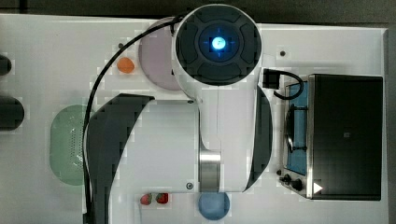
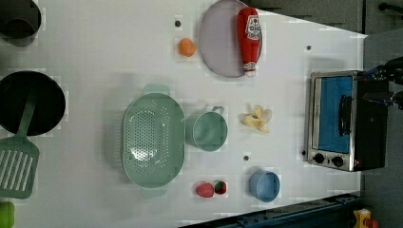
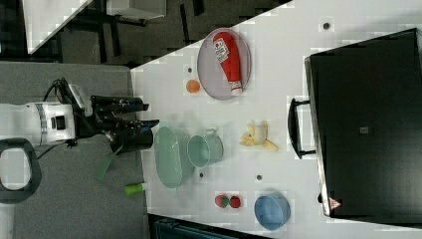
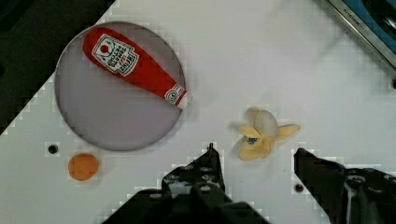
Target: Pick Banana and place it in mug.
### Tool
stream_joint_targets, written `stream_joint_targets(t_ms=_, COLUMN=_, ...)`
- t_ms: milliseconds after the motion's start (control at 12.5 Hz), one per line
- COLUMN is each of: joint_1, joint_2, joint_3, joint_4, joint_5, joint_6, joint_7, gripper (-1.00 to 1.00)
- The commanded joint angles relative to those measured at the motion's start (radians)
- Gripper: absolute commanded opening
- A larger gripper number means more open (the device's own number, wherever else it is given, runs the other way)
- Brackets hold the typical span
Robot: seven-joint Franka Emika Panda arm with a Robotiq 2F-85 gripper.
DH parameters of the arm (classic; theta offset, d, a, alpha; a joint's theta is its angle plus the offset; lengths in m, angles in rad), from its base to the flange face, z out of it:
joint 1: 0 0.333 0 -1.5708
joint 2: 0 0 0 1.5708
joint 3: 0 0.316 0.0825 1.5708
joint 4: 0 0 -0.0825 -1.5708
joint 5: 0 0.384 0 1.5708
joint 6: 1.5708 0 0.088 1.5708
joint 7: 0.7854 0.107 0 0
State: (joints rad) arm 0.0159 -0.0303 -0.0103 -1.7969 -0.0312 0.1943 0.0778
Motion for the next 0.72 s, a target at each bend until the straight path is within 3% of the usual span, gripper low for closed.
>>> stream_joint_targets(t_ms=80, joint_1=-0.013, joint_2=-0.406, joint_3=-0.027, joint_4=-0.220, joint_5=-0.021, joint_6=-0.202, joint_7=-0.012, gripper=0.76)
stream_joint_targets(t_ms=160, joint_1=-0.013, joint_2=-0.400, joint_3=-0.027, joint_4=-0.233, joint_5=-0.021, joint_6=-0.199, joint_7=-0.012, gripper=1.00)
stream_joint_targets(t_ms=400, joint_1=-0.013, joint_2=-0.360, joint_3=-0.027, joint_4=-0.321, joint_5=-0.021, joint_6=-0.095, joint_7=-0.012, gripper=1.00)
stream_joint_targets(t_ms=720, joint_1=-0.013, joint_2=-0.267, joint_3=-0.027, joint_4=-0.493, joint_5=-0.021, joint_6=0.203, joint_7=-0.012, gripper=1.00)
